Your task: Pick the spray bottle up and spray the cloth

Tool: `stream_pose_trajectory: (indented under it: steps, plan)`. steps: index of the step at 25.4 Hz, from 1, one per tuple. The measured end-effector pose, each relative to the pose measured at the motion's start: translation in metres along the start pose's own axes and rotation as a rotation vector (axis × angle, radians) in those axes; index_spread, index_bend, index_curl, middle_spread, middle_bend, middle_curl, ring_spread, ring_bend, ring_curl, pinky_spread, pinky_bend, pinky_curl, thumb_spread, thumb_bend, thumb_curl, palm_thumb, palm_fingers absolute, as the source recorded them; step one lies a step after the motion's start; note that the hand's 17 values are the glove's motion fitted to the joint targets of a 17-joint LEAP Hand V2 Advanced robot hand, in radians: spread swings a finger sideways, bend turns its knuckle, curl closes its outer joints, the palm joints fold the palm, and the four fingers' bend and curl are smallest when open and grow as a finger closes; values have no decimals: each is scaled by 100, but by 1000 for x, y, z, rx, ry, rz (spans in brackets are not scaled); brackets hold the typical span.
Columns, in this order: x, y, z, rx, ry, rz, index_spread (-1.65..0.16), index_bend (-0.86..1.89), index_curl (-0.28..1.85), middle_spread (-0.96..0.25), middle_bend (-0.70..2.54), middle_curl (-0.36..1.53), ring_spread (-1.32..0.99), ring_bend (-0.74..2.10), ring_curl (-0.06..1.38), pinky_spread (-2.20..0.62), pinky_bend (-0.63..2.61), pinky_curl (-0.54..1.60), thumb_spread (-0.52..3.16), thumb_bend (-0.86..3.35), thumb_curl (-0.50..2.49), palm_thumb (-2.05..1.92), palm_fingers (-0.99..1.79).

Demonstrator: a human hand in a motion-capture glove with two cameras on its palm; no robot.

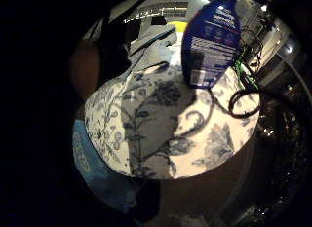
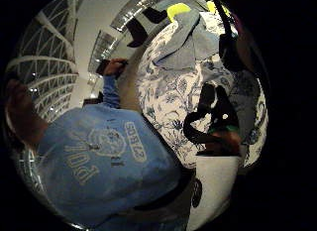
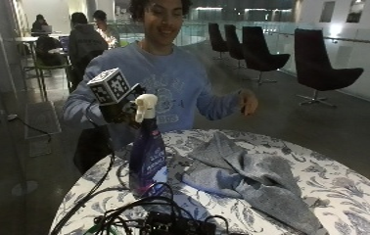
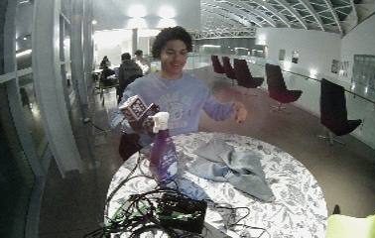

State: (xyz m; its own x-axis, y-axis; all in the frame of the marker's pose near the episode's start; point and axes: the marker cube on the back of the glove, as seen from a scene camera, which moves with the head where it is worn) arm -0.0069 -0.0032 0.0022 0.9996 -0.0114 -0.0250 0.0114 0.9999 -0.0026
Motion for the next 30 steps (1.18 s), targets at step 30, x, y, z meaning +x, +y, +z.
stream_pose_trajectory:
  steps: [30]
  plan:
    - [30,-20,-10,33,-320,131,-31,8,29,-5,32,33,0,38,30,21,21,23,100,22,35,71,78]
